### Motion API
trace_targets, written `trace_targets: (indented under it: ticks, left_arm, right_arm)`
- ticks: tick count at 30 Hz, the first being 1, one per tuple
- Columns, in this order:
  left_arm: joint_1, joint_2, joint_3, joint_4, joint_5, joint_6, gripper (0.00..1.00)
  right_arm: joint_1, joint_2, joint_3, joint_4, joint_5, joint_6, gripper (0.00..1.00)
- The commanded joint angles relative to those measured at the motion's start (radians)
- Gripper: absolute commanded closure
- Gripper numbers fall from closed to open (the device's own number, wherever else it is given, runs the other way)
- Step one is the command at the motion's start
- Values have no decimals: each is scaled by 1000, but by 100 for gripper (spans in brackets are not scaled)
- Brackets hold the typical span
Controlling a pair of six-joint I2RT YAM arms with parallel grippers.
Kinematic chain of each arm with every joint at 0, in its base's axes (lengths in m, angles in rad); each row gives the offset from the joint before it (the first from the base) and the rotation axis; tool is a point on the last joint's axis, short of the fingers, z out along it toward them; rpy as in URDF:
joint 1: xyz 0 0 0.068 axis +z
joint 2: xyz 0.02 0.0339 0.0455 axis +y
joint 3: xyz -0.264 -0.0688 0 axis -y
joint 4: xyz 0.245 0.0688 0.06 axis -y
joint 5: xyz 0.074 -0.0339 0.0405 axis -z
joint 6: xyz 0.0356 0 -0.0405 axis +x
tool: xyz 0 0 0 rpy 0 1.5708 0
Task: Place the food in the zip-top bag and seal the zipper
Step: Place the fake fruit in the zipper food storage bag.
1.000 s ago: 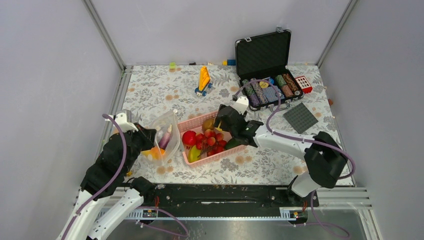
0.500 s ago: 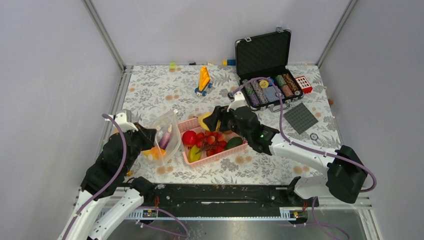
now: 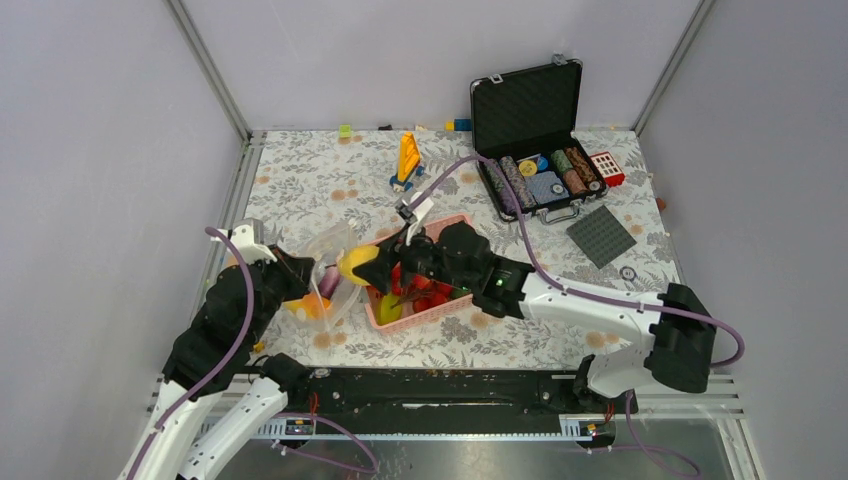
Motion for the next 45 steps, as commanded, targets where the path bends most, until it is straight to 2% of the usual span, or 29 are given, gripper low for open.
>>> trace_targets:
  ticks: [1, 10, 16, 23, 33, 39, 43, 45]
  left_arm:
    - [11, -8, -10, 71, 33, 14, 100]
    - [30, -14, -13, 79, 66, 17, 100]
    - [44, -19, -19, 87, 80, 17, 100]
    - [63, -6, -22, 96, 111, 17, 100]
    - [97, 12, -26, 111, 162, 19, 100]
    - [115, 16, -29, 119, 184, 19, 100]
    - [128, 19, -31, 122, 200, 19, 100]
    - [133, 19, -31, 122, 206, 19, 100]
  right_arm:
    - [50, 72, 117, 1, 91, -15, 65]
    - [94, 239, 279, -91, 292, 95, 65]
    - [95, 277, 297, -143, 376, 161, 65]
    - [96, 288, 316, -200, 399, 204, 65]
    - [105, 343, 409, -268, 384, 268, 58]
    - [115, 385, 514, -451, 452, 320, 43]
    - [116, 396, 519, -451, 421, 329, 37]
    - [116, 395, 511, -442, 403, 320, 29]
